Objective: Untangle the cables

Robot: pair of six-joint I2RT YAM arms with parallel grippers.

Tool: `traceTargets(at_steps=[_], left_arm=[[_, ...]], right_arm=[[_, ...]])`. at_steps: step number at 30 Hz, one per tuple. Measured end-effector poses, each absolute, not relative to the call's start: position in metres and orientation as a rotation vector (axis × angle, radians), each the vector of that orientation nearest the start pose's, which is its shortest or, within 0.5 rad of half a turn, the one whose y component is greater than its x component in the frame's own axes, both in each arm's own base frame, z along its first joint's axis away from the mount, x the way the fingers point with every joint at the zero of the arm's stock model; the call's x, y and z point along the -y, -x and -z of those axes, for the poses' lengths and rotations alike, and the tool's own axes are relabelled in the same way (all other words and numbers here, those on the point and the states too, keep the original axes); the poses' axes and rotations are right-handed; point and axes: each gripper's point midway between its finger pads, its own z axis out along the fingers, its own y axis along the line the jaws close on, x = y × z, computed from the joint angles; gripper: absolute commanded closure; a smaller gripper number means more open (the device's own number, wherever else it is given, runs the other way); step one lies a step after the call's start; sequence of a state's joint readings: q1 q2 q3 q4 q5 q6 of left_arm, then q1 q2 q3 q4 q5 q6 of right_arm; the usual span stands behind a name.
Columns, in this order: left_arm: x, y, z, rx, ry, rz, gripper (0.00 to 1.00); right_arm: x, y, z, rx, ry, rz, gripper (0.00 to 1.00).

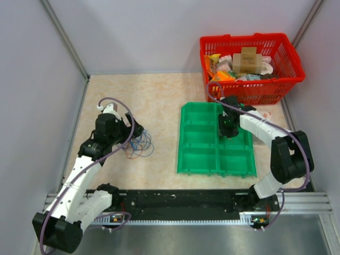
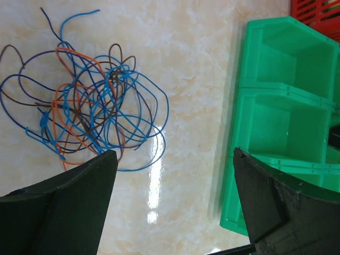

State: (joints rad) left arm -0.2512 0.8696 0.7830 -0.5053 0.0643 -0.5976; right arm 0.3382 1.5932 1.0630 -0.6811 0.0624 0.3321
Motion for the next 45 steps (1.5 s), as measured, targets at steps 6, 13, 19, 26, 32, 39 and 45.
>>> traceTargets(at_steps=[6, 13, 19, 26, 32, 39, 45], left_arm=[[0.080, -0.272, -0.174, -2.237, 0.413, 0.362, 0.04], [0.054, -0.268, -0.197, -2.119, 0.519, 0.269, 0.06], [0.054, -0.264, -0.208, -2.077, 0.524, 0.298, 0.08], [0.061, -0.264, -0.196, -2.124, 0.513, 0.322, 0.11], [0.069, -0.265, -0.194, -2.146, 0.495, 0.366, 0.09], [0.076, -0.266, -0.197, -2.140, 0.469, 0.411, 0.06], [0.081, -0.264, -0.194, -2.151, 0.453, 0.441, 0.06]], right_arm=[[-0.111, -0.291, -0.113, -2.670, 0.074, -0.041, 0.41], [-0.127, -0.299, -0.177, -2.500, 0.122, -0.030, 0.34], [-0.115, -0.303, -0.163, -2.540, 0.087, 0.035, 0.39], [-0.083, -0.319, -0.146, -2.548, -0.018, 0.027, 0.69], [-0.096, -0.345, -0.137, -2.508, 0.021, -0.083, 0.62], [-0.104, -0.352, -0.126, -2.492, 0.059, -0.116, 0.77], [-0.105, -0.360, -0.105, -2.521, 0.092, -0.054, 1.00]])
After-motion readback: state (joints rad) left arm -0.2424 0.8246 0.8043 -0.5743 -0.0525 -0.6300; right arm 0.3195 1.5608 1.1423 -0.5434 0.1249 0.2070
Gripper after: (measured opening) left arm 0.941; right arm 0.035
